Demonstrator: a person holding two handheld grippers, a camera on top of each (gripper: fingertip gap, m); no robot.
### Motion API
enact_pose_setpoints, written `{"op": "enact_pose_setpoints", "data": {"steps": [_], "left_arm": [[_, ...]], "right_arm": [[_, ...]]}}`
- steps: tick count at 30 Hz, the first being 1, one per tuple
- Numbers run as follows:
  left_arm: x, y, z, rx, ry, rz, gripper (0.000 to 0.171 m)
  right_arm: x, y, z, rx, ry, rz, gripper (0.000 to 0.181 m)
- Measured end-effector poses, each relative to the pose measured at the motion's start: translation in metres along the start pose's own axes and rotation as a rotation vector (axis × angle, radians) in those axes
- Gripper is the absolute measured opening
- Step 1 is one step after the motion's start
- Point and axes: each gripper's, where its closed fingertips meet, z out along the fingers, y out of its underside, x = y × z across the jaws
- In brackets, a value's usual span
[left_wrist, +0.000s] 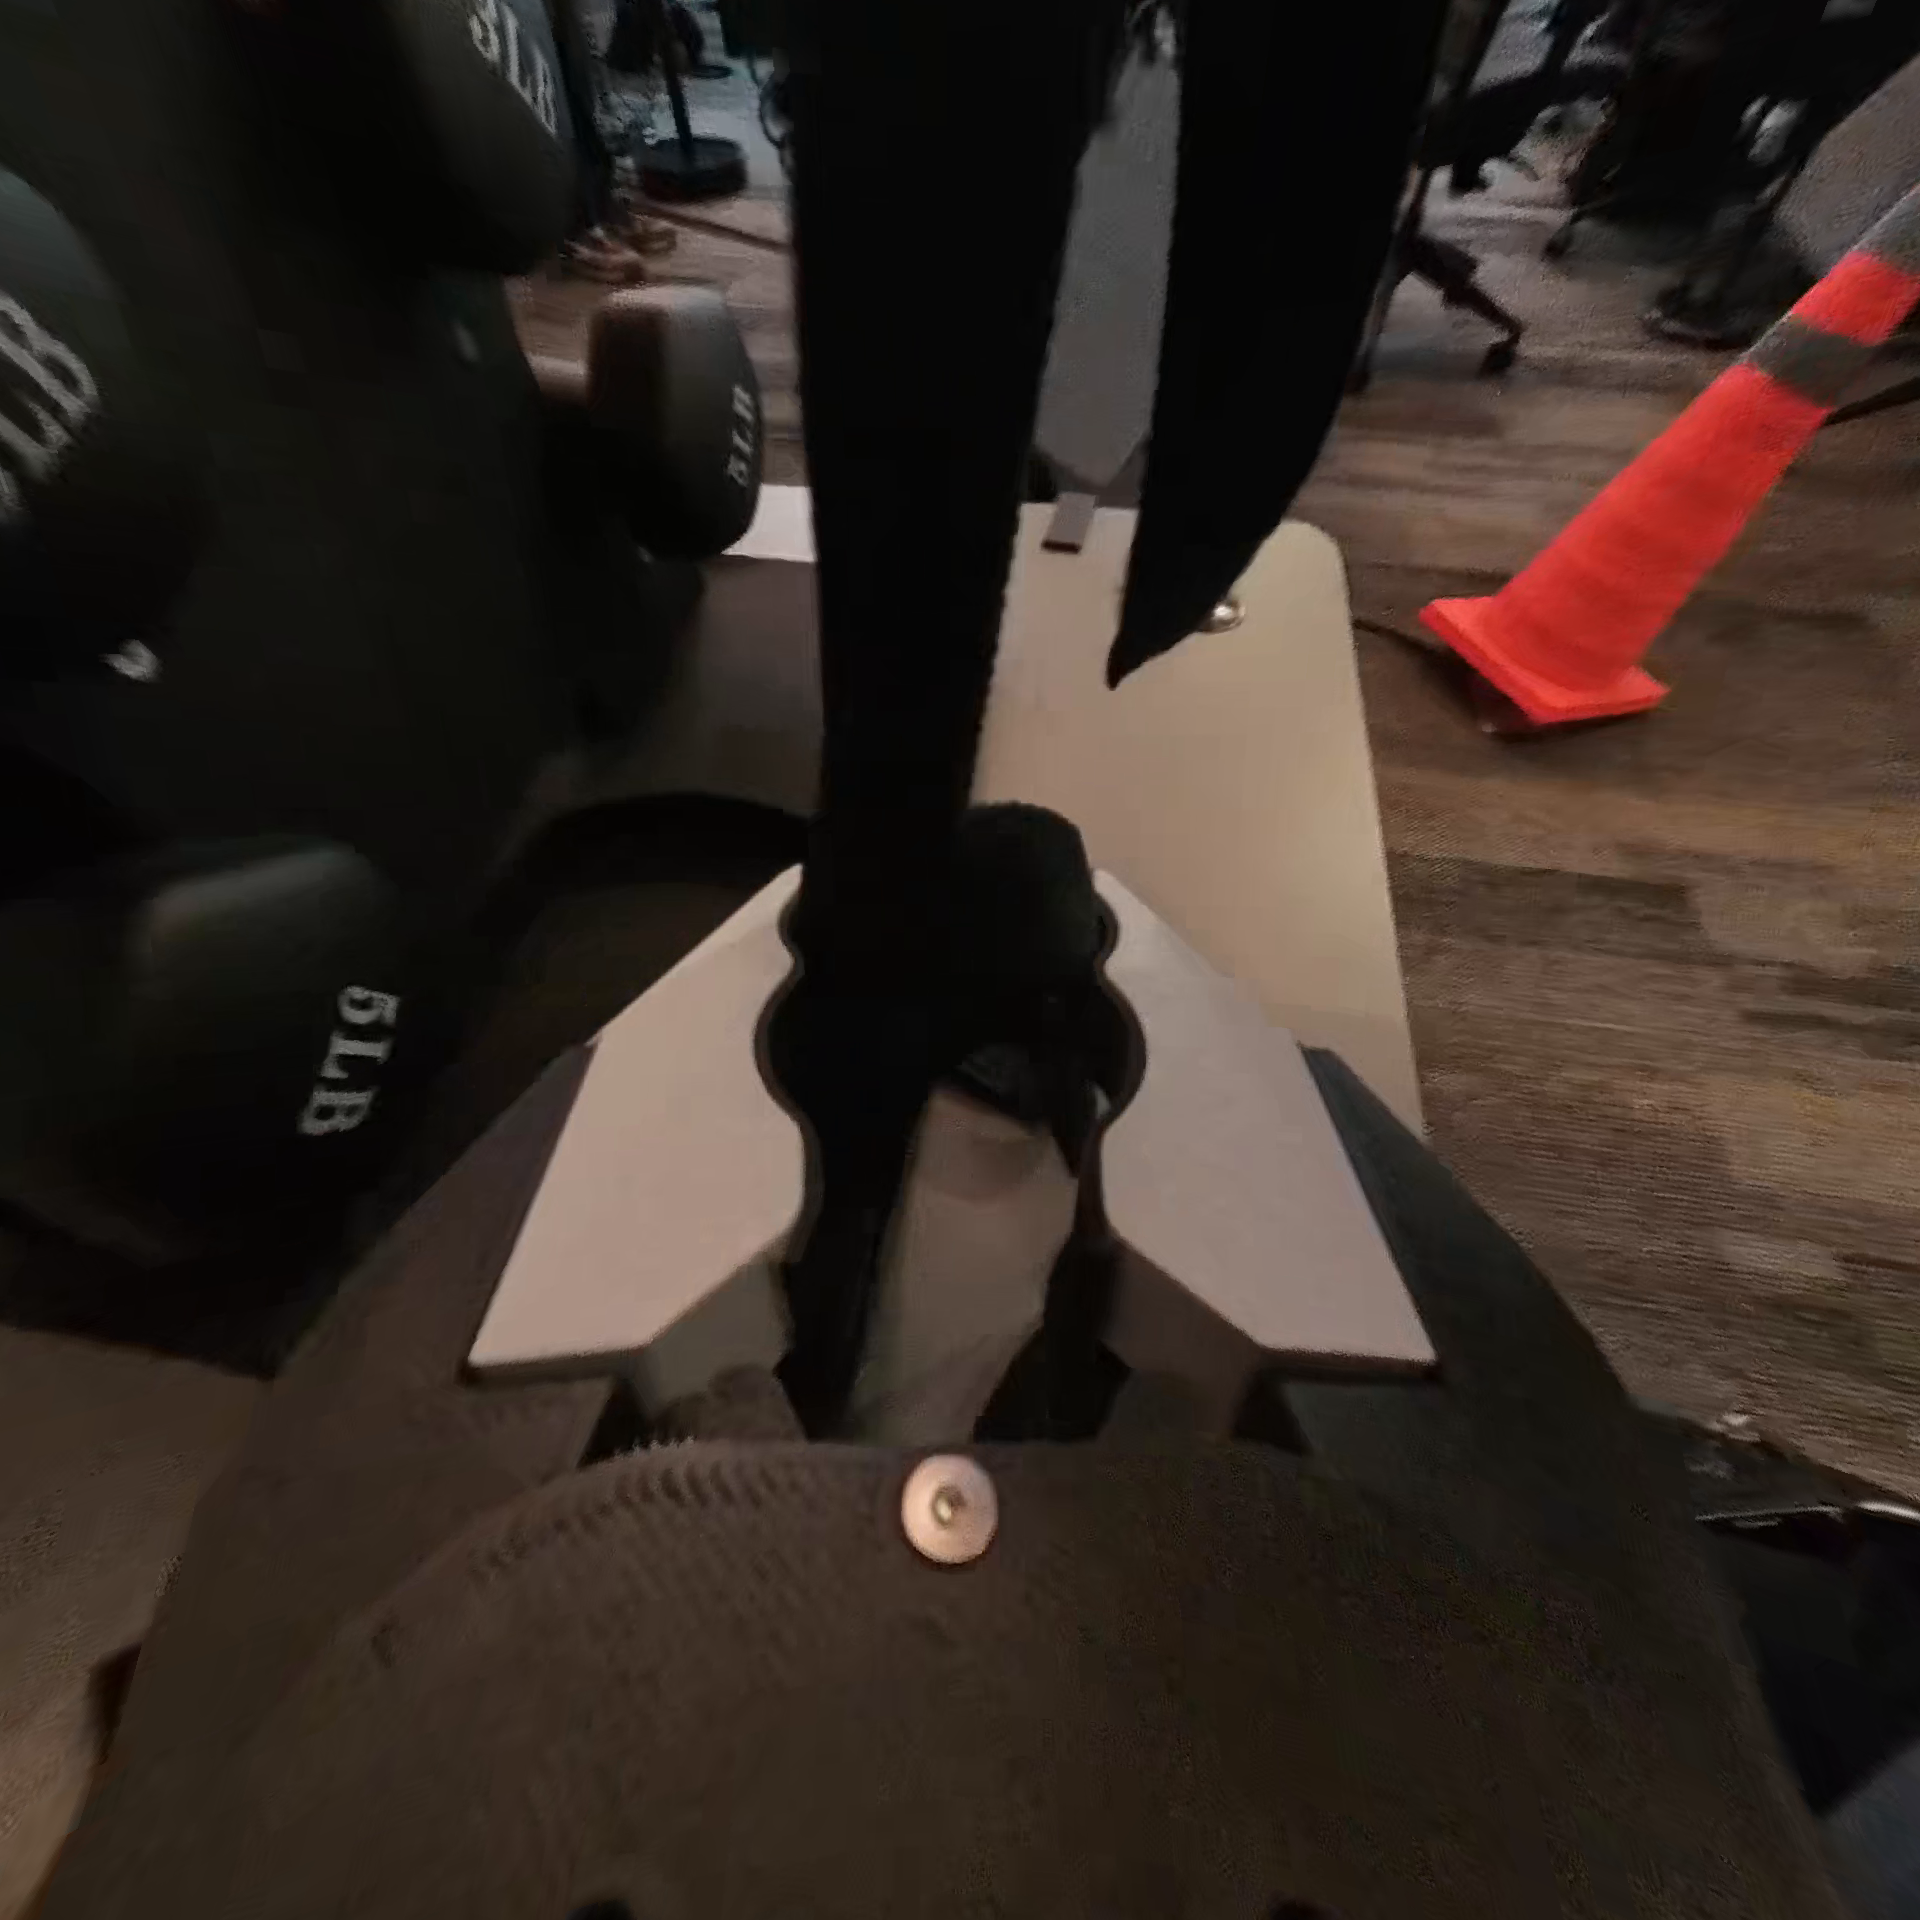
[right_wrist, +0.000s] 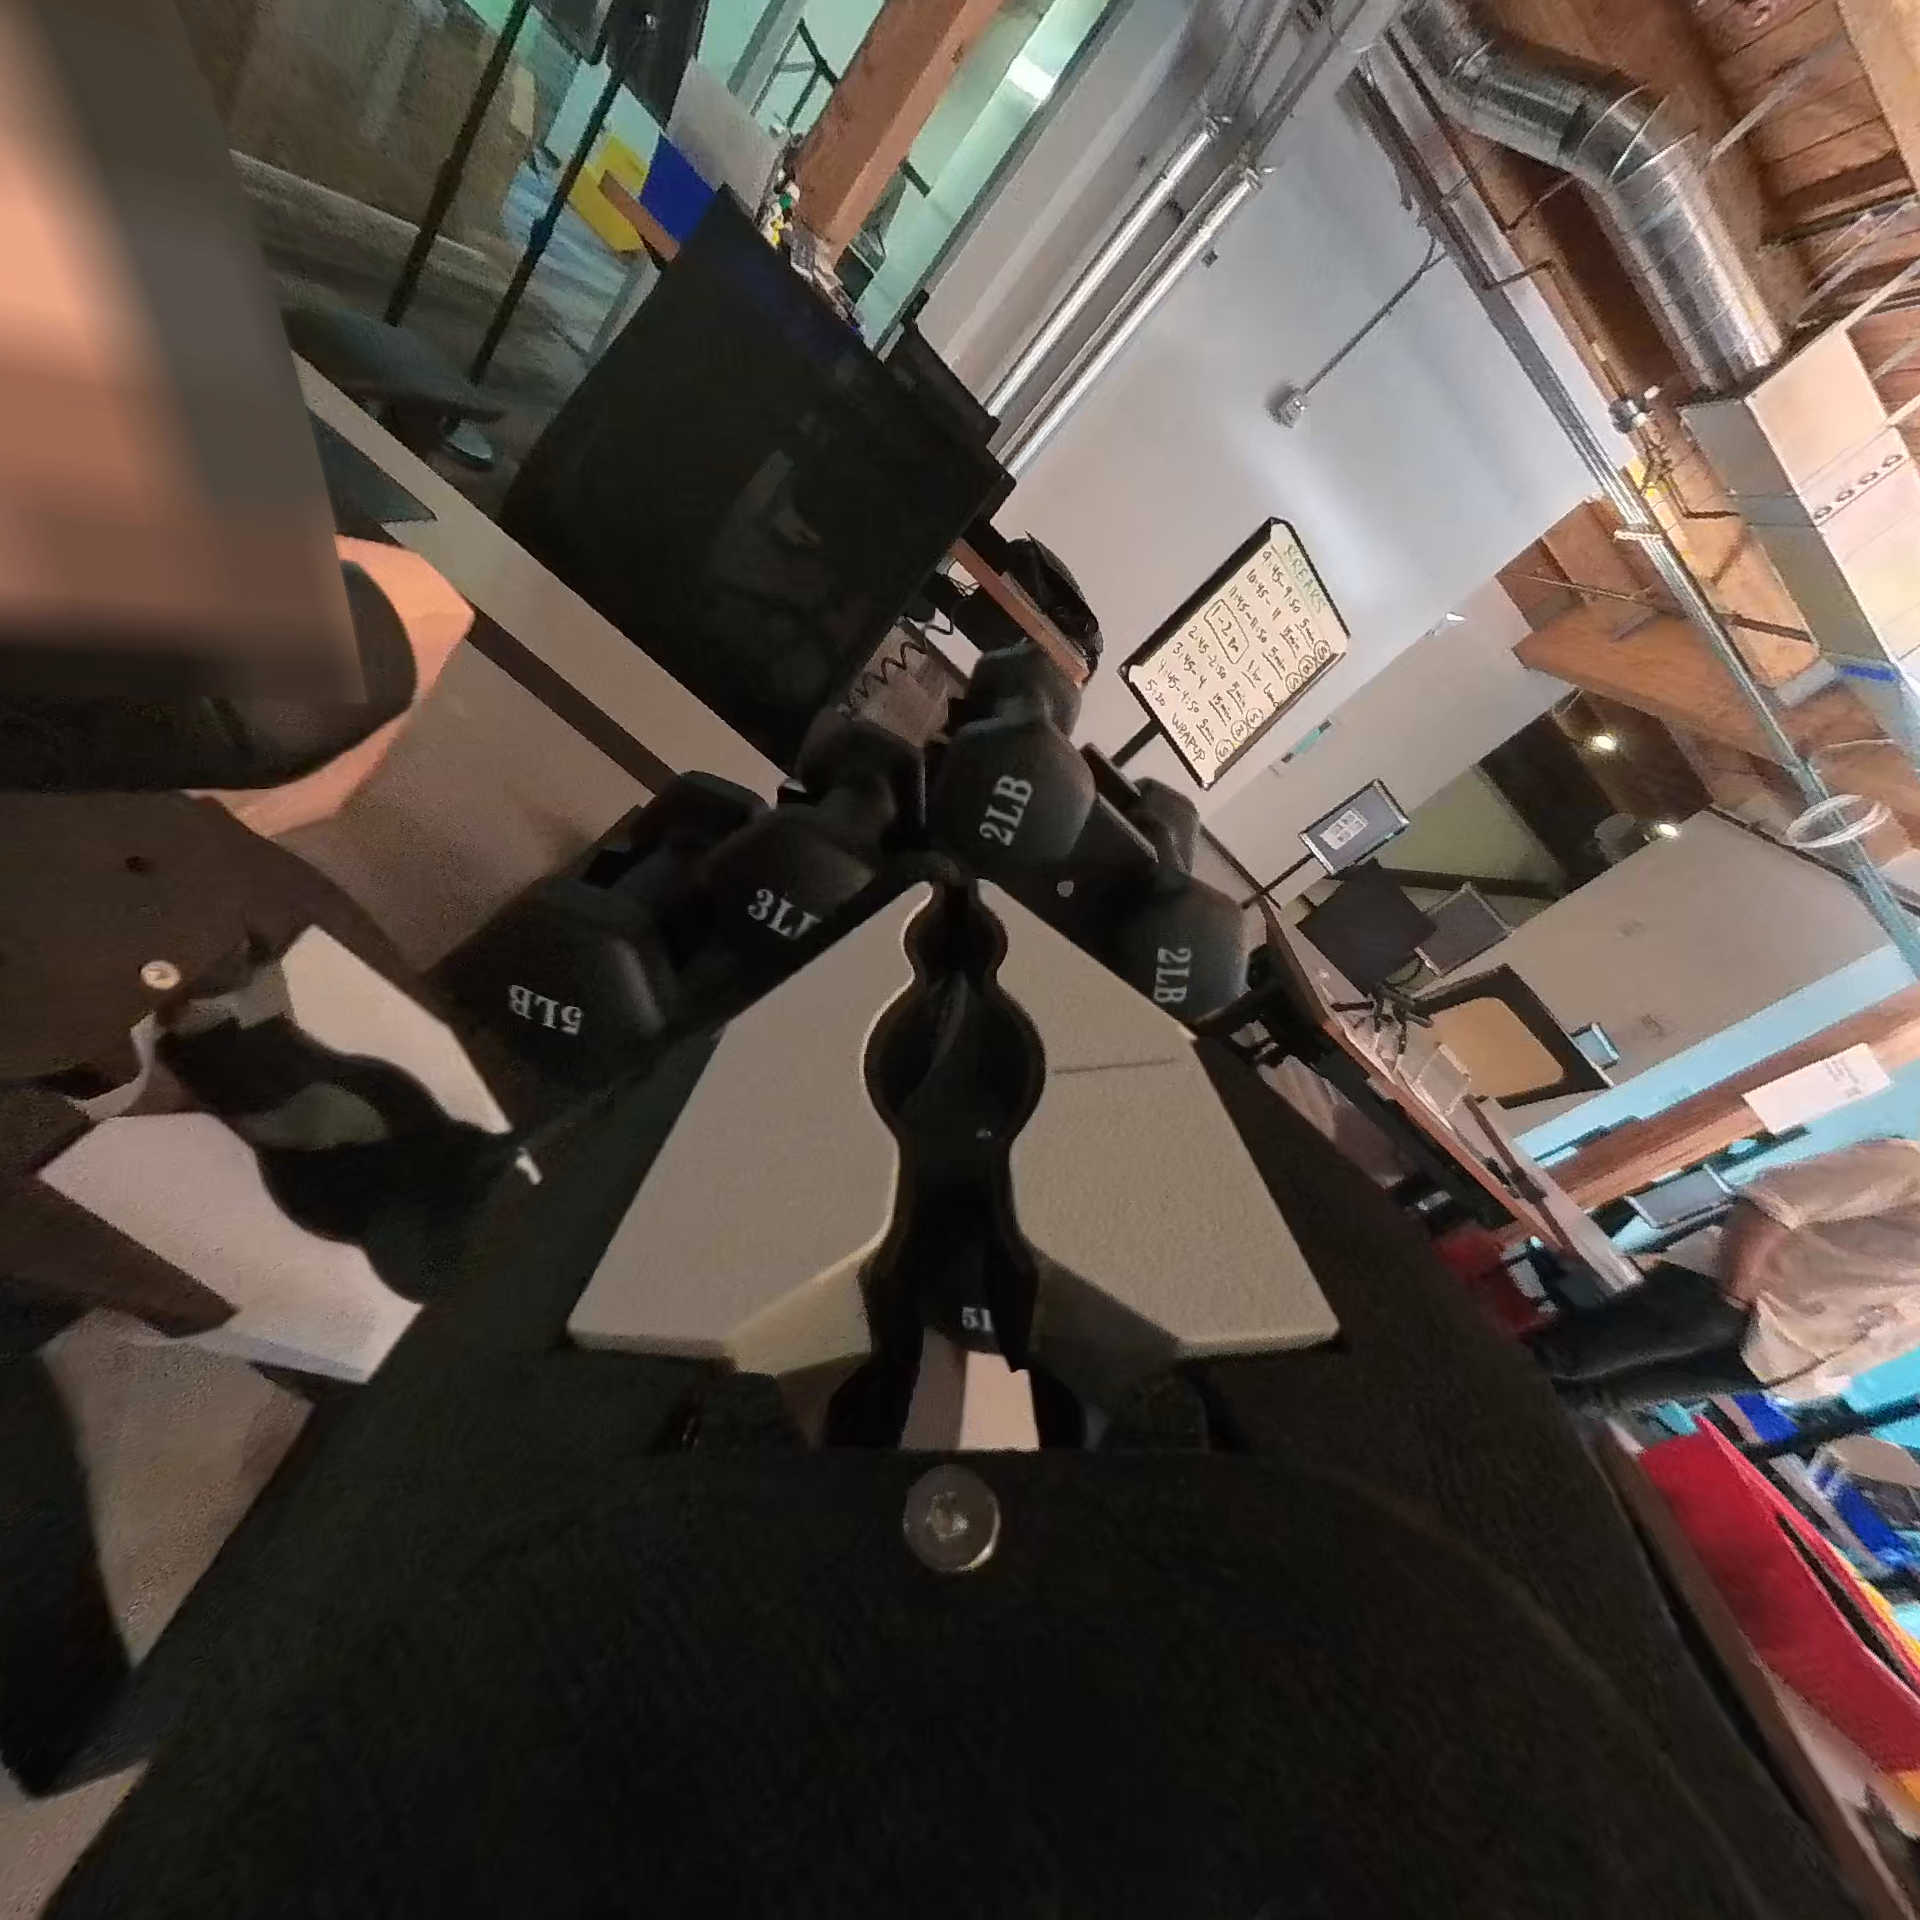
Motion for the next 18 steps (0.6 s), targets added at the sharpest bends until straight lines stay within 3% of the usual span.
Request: {"op": "enact_pose_setpoints", "data": {"steps": [1,4,8,10,14,18], "left_arm": [[-0.001,0.000,0.001,0.004,0.004,-0.020,0.043],[-0.019,-0.006,-0.003,0.040,-0.077,-0.018,0.014],[-0.039,-0.022,-0.020,0.111,-0.118,-0.067,0.010],[-0.046,-0.031,-0.030,0.174,-0.141,-0.084,0.018],[-0.064,-0.017,-0.028,0.144,-0.222,-0.165,0.064],[-0.052,-0.009,-0.015,0.150,-0.098,-0.290,0.065]], "right_arm": [[0.001,0.000,0.003,-0.009,0.009,-0.016,0.000],[0.014,-0.002,0.005,-0.020,0.089,-0.060,0.000],[0.037,-0.001,0.000,0.002,0.222,-0.054,0.000],[0.039,-0.004,0.000,0.030,0.230,-0.050,0.000],[0.042,-0.016,0.001,0.053,0.244,-0.078,0.000],[0.049,-0.036,-0.003,0.084,0.257,-0.095,0.000]]}}
